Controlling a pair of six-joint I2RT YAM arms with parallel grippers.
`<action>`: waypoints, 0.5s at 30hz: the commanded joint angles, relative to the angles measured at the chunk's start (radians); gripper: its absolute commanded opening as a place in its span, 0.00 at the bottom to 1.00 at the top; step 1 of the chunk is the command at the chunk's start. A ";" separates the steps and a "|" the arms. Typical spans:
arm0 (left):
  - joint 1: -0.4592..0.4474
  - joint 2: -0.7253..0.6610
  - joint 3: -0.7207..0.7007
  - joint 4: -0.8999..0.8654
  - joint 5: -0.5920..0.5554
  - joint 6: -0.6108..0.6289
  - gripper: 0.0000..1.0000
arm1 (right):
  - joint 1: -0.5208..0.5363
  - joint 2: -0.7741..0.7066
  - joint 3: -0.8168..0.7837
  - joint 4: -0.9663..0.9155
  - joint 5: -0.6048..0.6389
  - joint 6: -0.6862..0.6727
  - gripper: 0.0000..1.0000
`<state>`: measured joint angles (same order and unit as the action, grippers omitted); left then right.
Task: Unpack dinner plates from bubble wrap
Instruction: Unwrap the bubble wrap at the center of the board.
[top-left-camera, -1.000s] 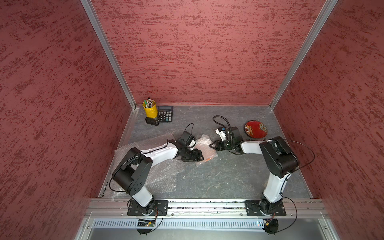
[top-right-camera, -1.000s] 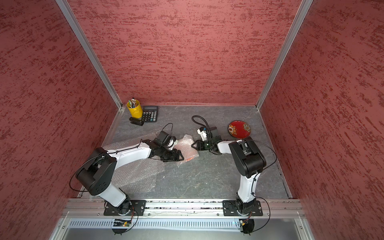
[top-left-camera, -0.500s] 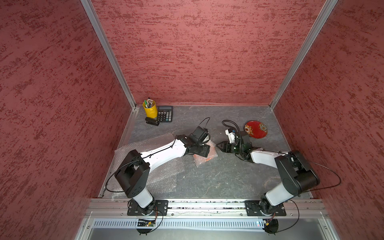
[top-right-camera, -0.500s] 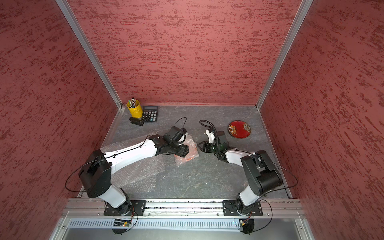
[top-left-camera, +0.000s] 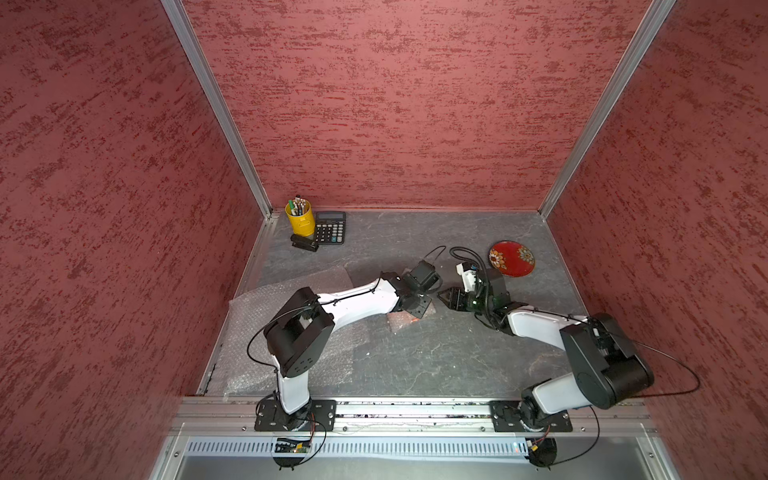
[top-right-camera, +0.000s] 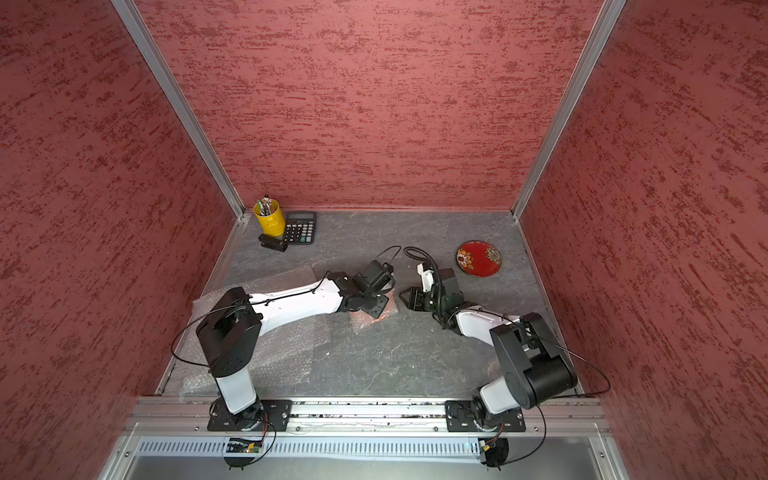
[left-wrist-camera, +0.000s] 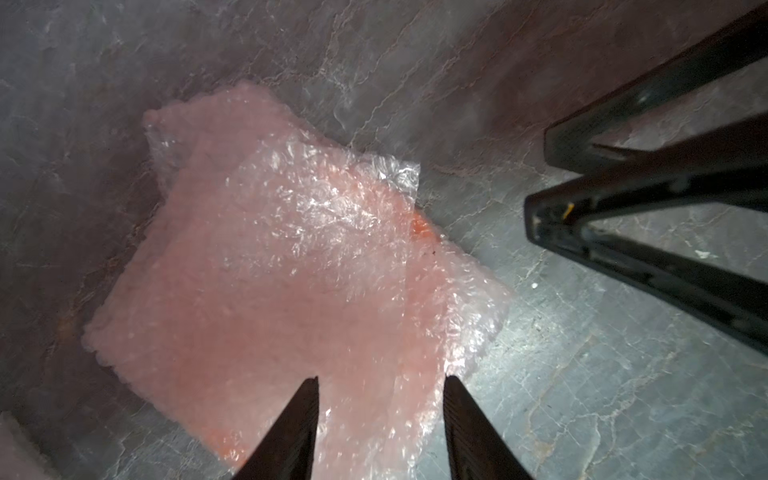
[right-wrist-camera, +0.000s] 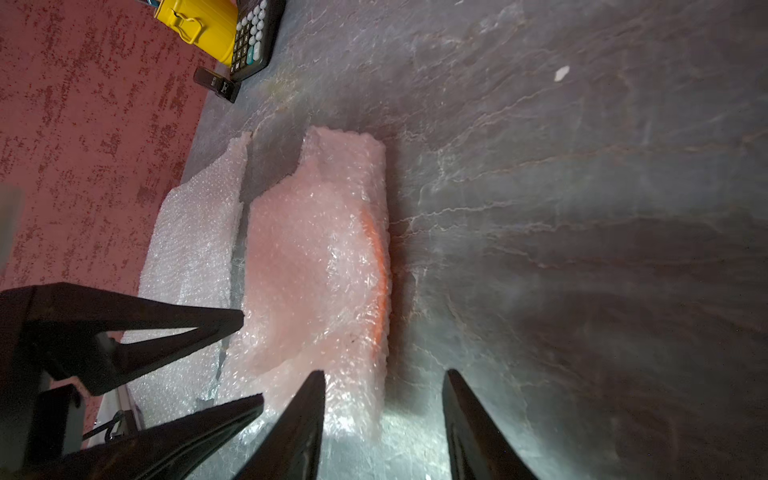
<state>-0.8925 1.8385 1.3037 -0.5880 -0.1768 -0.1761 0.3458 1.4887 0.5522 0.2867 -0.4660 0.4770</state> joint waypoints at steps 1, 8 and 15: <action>-0.008 0.026 0.032 -0.015 -0.065 0.027 0.48 | -0.004 -0.018 -0.008 0.031 0.014 0.013 0.49; -0.021 0.081 0.057 -0.023 -0.119 0.039 0.46 | -0.004 -0.001 -0.008 0.040 -0.003 0.021 0.49; -0.040 0.126 0.089 -0.049 -0.183 0.047 0.42 | -0.003 0.019 -0.009 0.058 -0.016 0.032 0.49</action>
<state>-0.9218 1.9442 1.3674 -0.6216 -0.3065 -0.1394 0.3458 1.4918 0.5522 0.3038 -0.4686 0.4938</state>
